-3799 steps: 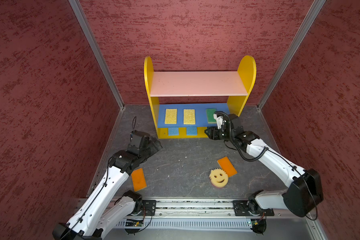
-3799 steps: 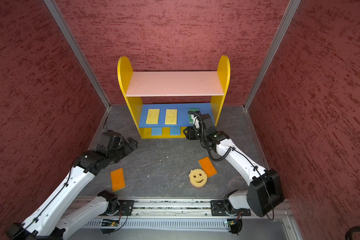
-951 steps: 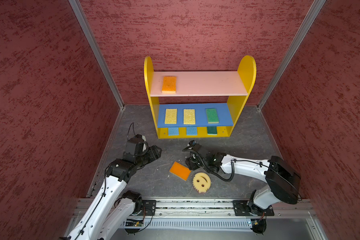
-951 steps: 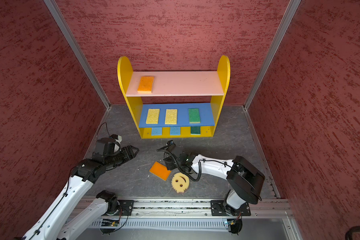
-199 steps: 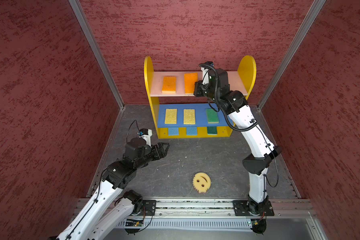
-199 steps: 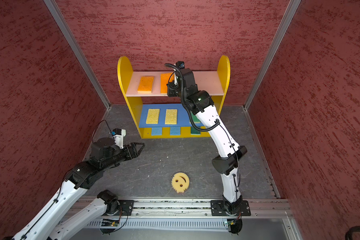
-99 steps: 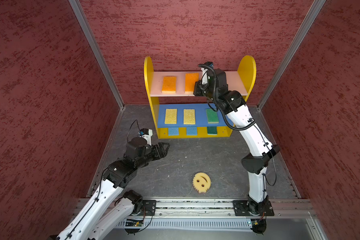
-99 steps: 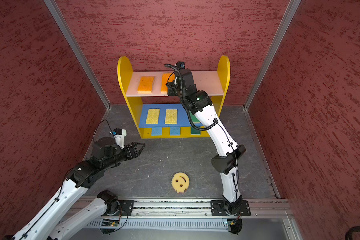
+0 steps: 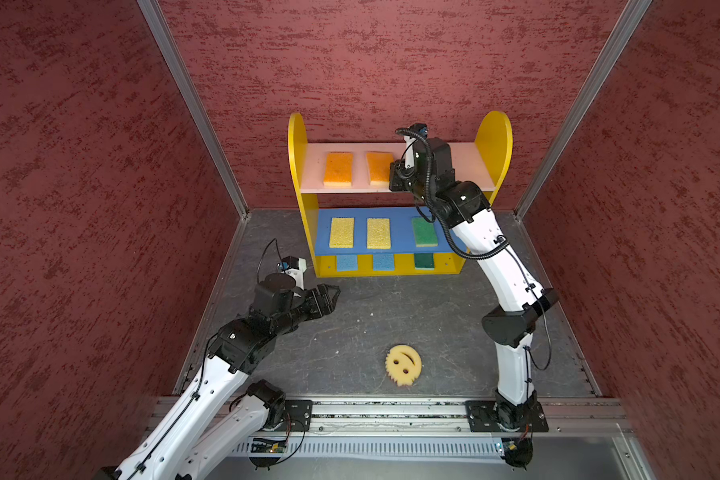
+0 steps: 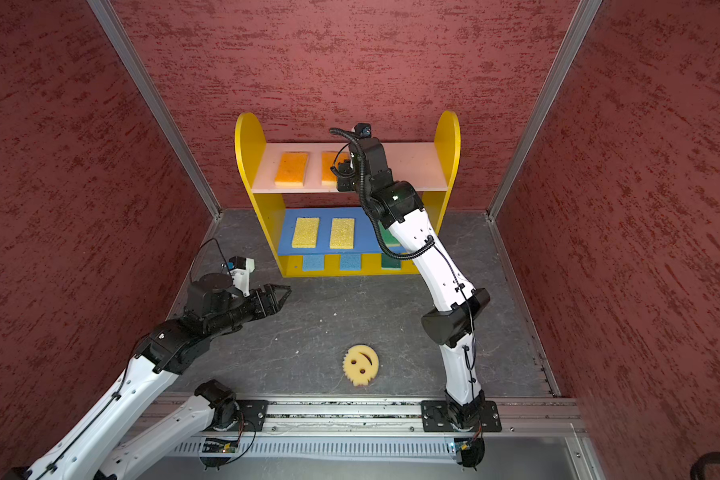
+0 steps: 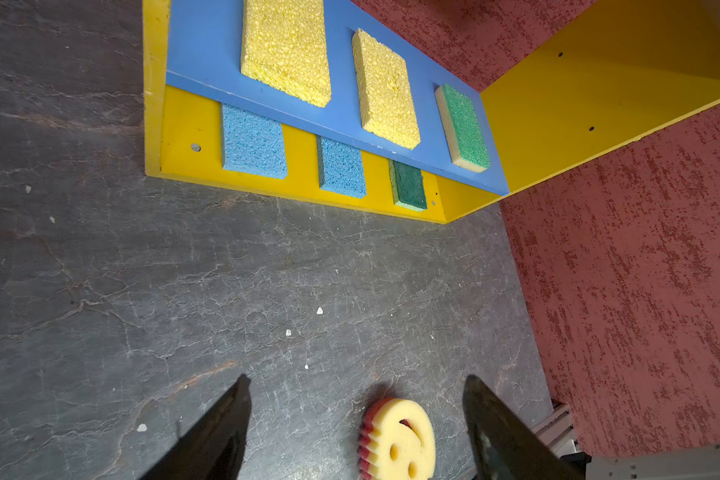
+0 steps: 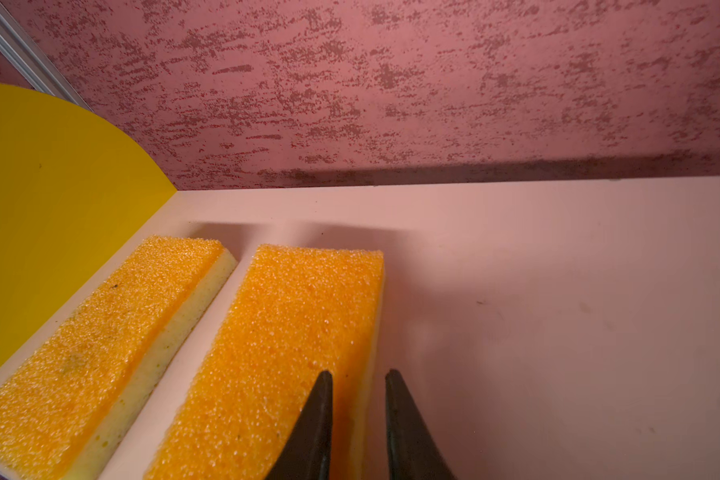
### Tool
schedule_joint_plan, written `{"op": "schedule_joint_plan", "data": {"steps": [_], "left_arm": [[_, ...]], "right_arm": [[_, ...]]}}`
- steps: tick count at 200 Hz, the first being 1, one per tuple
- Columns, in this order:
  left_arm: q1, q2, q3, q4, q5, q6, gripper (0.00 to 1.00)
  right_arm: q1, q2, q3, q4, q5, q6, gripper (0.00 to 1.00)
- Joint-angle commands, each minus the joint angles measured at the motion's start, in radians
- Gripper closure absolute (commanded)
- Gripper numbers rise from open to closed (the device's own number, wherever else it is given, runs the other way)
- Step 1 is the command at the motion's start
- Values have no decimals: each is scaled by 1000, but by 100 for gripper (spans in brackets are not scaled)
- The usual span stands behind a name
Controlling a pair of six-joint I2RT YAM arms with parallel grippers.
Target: Place and organize the cleaning sponges onto the shelf
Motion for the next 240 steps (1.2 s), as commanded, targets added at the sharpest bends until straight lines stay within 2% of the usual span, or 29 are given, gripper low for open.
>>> {"op": "schedule_joint_plan", "data": {"steps": [1, 40, 63, 101, 106, 117, 135, 167, 240], "left_arm": [[-4, -6, 22, 5, -11, 11, 20], [-4, -7, 21, 6, -10, 10, 20], [-4, -7, 20, 9, -8, 6, 19], [-2, -6, 14, 20, -4, -5, 19], [-4, -6, 14, 19, -3, -6, 19], [-5, -6, 14, 20, -1, -9, 19], [-6, -11, 9, 20, -1, -13, 19], [-7, -19, 9, 10, -3, -17, 19], [-7, -39, 7, -12, -18, -3, 18]], "right_arm": [[-12, -5, 16, -12, 13, 5, 70], [-11, -84, 17, 6, -21, 14, 66], [-10, -135, 10, -7, -81, 37, 65], [35, -246, -117, 31, -115, 28, 64], [39, -259, -139, 35, -123, 30, 66], [48, -282, -181, 38, -153, 45, 77], [74, -294, -238, 41, -190, 59, 100], [119, -243, -228, 11, -205, 55, 100], [120, -124, -144, -37, -187, 60, 100]]}}
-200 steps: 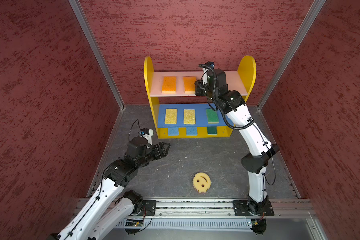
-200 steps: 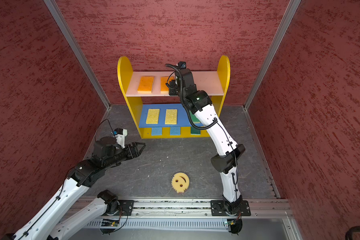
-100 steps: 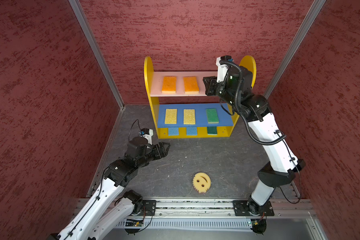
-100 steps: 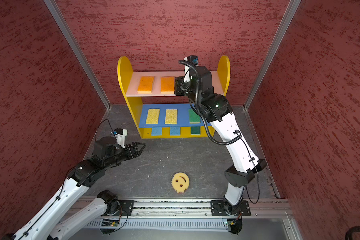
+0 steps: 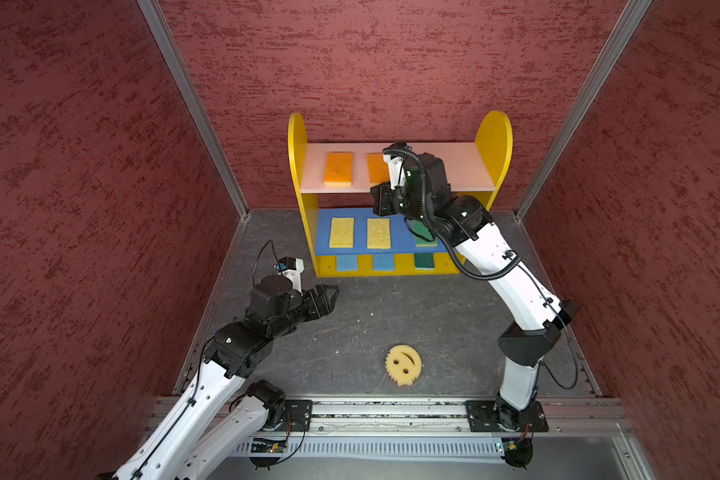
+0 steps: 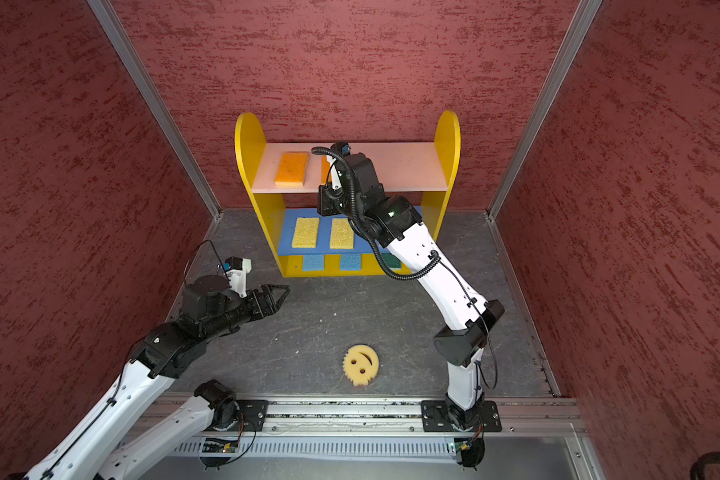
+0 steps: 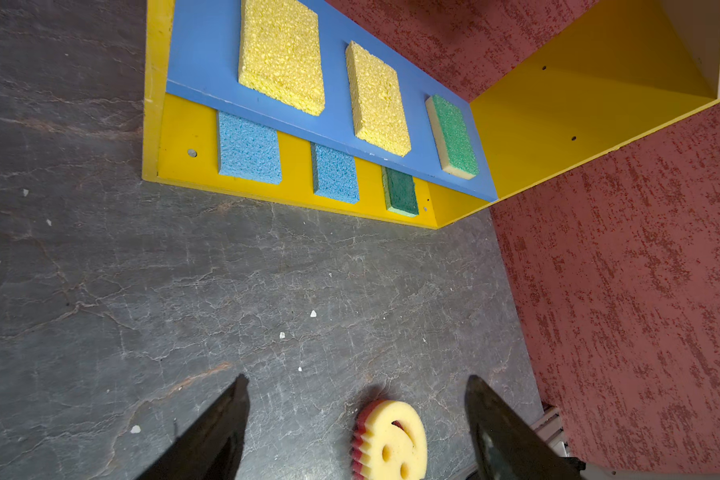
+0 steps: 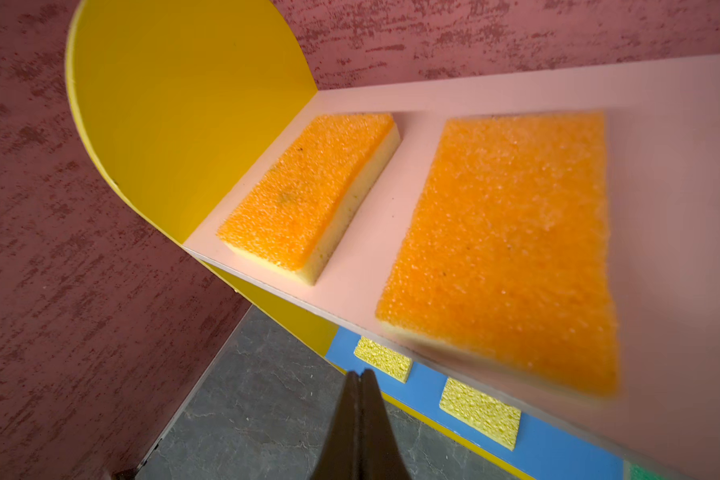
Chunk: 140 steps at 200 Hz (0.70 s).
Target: Place and organize the cleaning sponges onto the shelf
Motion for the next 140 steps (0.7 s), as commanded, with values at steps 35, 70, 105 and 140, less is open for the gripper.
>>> {"op": "schedule_joint_plan", "data": {"steps": [35, 70, 105, 140], "left_arm": [[-4, -8, 15, -22, -23, 25, 18], [-4, -7, 15, -23, -27, 31, 18], [-2, -9, 13, -27, -29, 34, 18], [-3, -10, 11, -28, -31, 31, 17]], "right_arm": [[-4, 61, 128, -16, 24, -4, 100], [-9, 91, 172, -11, 72, -15, 100], [-25, 105, 174, -8, 76, -9, 100], [-27, 106, 172, -10, 66, -9, 100]]}}
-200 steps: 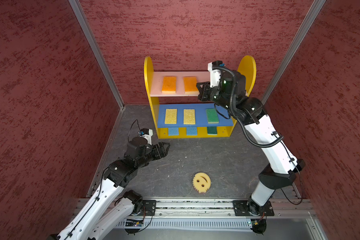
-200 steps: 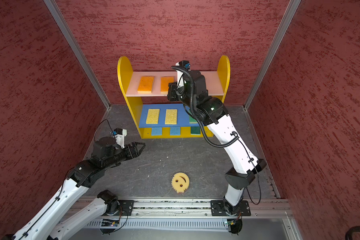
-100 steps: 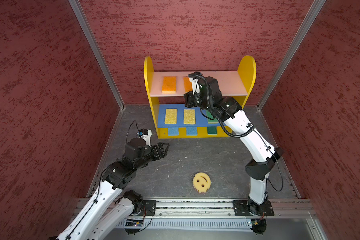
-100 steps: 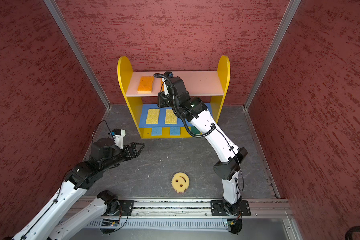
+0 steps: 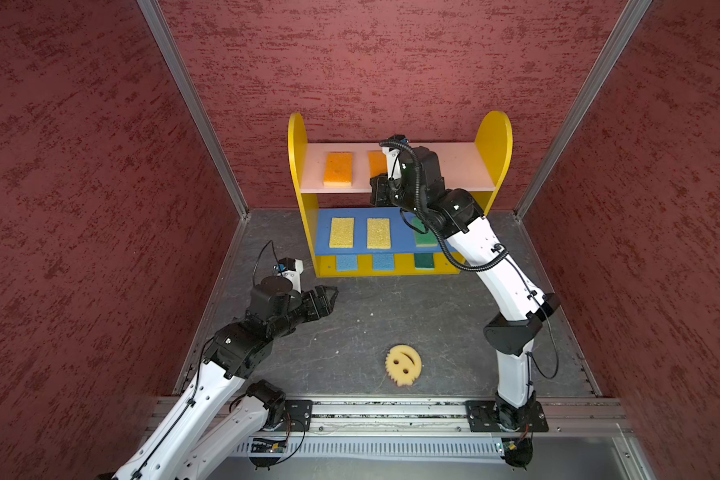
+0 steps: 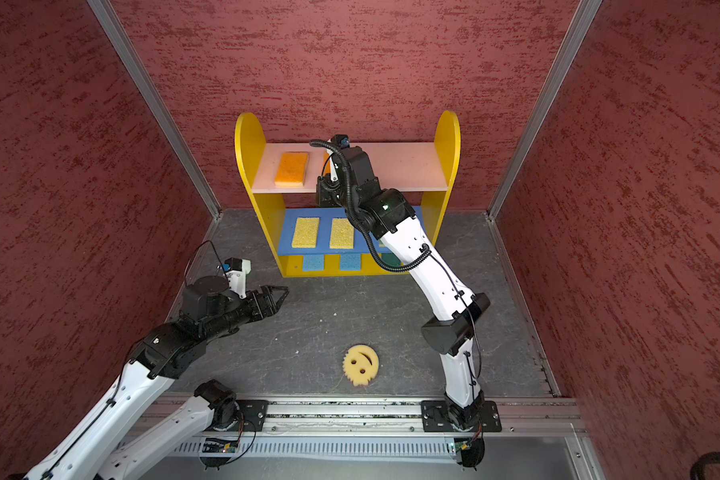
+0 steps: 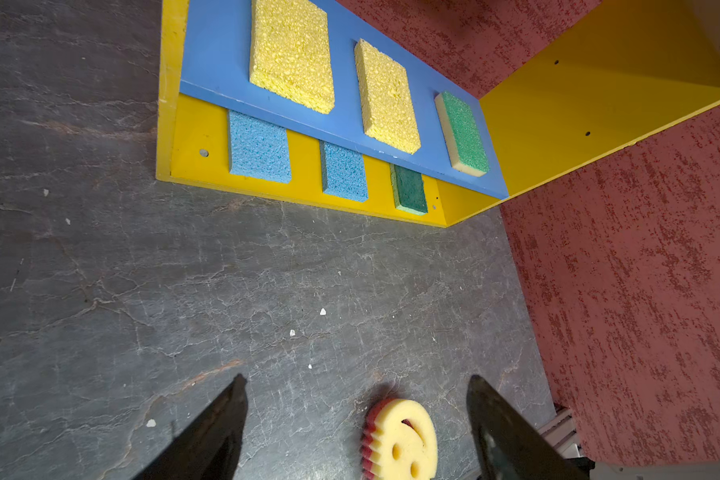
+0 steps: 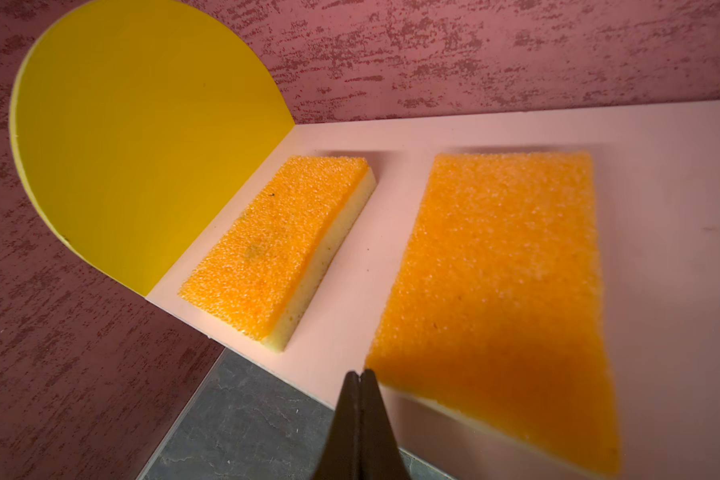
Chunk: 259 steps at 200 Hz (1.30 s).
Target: Place and organize the cleaning sponges onto the shelf
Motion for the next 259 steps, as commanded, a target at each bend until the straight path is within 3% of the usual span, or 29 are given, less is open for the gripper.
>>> {"op": "schedule_joint_plan", "data": {"steps": [1, 74, 157, 177, 219, 259], "left_arm": [[-2, -9, 11, -6, -10, 15, 17], [-3, -6, 10, 1, -1, 4, 17], [-3, -7, 13, -6, -5, 7, 17], [-3, -14, 13, -6, -8, 7, 17], [-3, -27, 24, -20, -15, 16, 17], [-2, -61, 51, -46, -21, 29, 17]], "right_arm": [[-5, 2, 20, 1, 18, -5, 100], [-33, 10, 21, 2, 24, -3, 100], [-33, -98, 9, -9, -104, 14, 100], [-34, -199, -72, 24, -42, -11, 100], [-34, -454, -405, 230, 185, -53, 100], [-36, -473, -450, 173, 238, -41, 99]]}}
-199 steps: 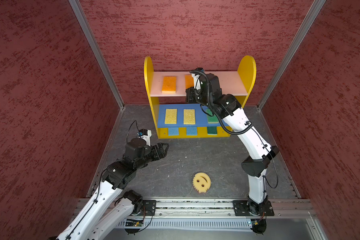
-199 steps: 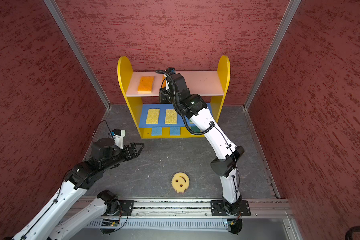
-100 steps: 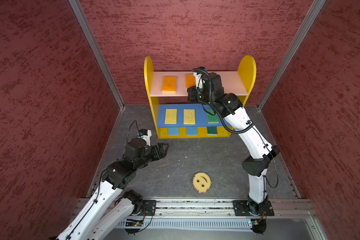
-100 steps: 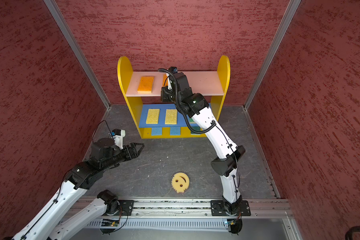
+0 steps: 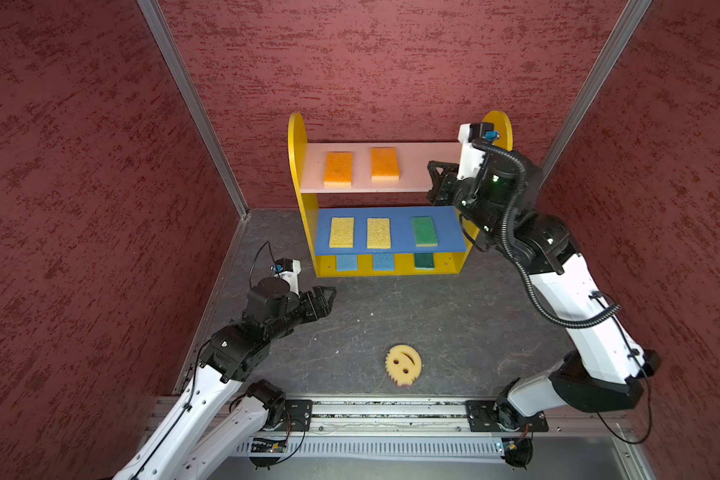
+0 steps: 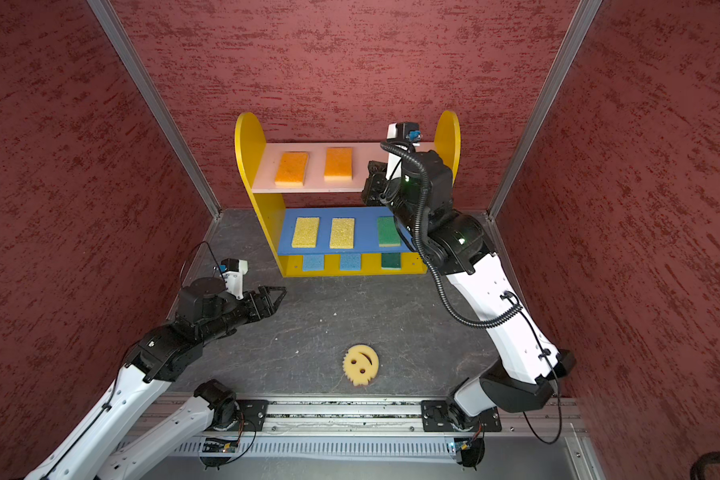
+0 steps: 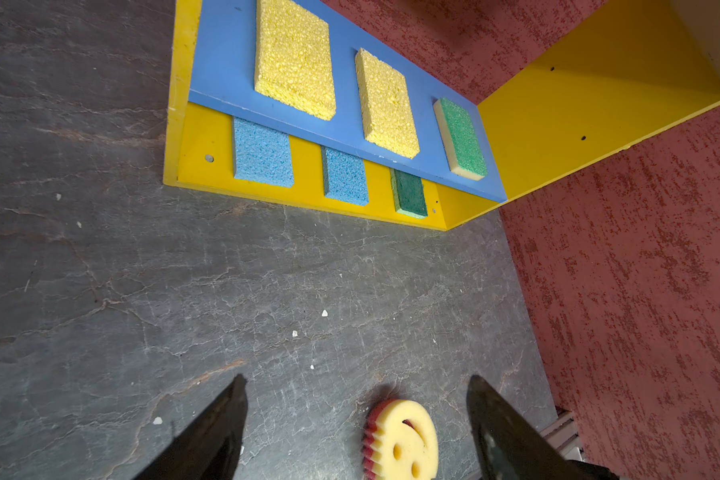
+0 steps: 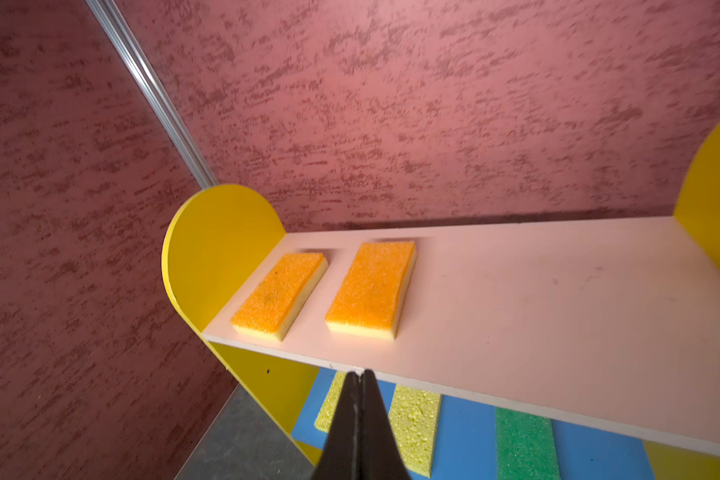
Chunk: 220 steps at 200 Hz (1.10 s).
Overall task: Place and organize the cleaning sponges onto the shelf
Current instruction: 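Withdraw the right gripper from the shelf while the left gripper moves forward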
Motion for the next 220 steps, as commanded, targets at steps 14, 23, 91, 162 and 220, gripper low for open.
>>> {"op": "schedule_joint_plan", "data": {"steps": [14, 23, 91, 162, 220], "left_arm": [[-1, -53, 32, -33, -7, 21, 17], [-1, -70, 27, -44, -5, 21, 17], [-2, -150, -22, -69, 56, 32, 16], [-2, -121, -53, -45, 147, 101, 14], [1, -118, -88, -28, 145, 142, 13]], "right_arm": [[-5, 46, -30, -31, 76, 10, 99], [-5, 47, -34, -37, 79, 19, 99], [-5, 6, -146, -35, 99, 158, 93], [-4, 75, -40, -173, 136, 250, 57], [-3, 62, -157, -157, 164, 246, 53]]}}
